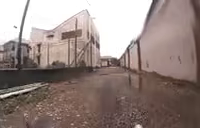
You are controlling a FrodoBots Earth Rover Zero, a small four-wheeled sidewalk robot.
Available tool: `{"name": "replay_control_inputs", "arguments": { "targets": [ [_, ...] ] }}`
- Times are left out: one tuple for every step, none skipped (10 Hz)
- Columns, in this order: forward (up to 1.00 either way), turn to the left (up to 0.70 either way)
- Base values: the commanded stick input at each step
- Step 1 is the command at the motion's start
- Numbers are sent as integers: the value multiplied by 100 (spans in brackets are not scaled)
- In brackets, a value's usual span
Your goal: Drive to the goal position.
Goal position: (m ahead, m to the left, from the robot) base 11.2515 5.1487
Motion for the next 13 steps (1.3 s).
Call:
{"name": "replay_control_inputs", "arguments": {
  "targets": [
    [70,-23],
    [70,-23],
    [70,-23],
    [70,-23],
    [70,-23],
    [70,-23],
    [70,-23],
    [70,-23],
    [70,-23],
    [70,-23],
    [70,-23],
    [70,-23],
    [70,-23]
  ]
}}
